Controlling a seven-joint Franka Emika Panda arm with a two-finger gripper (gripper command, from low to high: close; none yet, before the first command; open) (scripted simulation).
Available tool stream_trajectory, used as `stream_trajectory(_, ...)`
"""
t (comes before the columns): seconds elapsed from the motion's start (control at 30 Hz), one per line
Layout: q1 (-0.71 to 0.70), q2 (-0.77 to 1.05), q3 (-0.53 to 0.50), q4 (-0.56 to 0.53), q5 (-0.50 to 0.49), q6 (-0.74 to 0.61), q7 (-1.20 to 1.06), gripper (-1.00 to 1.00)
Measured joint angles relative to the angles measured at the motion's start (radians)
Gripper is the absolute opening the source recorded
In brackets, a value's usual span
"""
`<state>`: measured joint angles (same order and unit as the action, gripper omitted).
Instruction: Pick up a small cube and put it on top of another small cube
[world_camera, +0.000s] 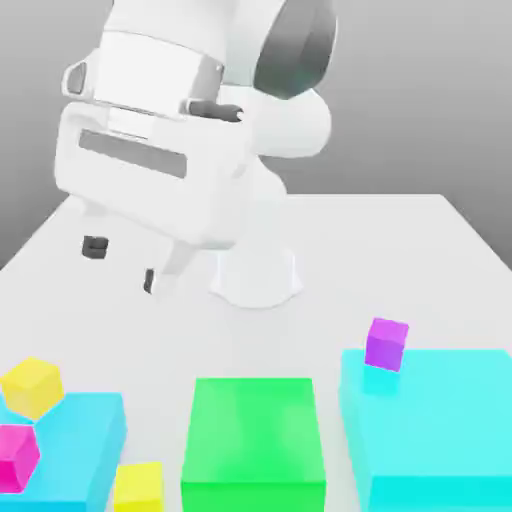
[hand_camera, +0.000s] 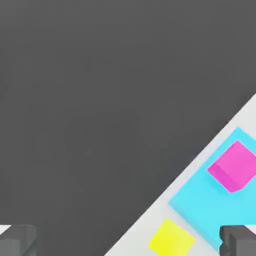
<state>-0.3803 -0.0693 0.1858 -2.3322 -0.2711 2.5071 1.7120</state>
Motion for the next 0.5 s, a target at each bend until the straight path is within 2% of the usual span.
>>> stream_trajectory(0.17, -0.028, 0.164, -0.016, -0.011, 0.005, 0.061, 0.171, 0.0)
stream_trajectory(0.4, -0.053, 0.368, -0.024, -0.031, 0.132, 0.162, 0.318, 0.0)
stream_trajectory(0.5, -0.04, 0.474, -0.045, -0.014, 0.127, 0.24, 0.349, 0.0)
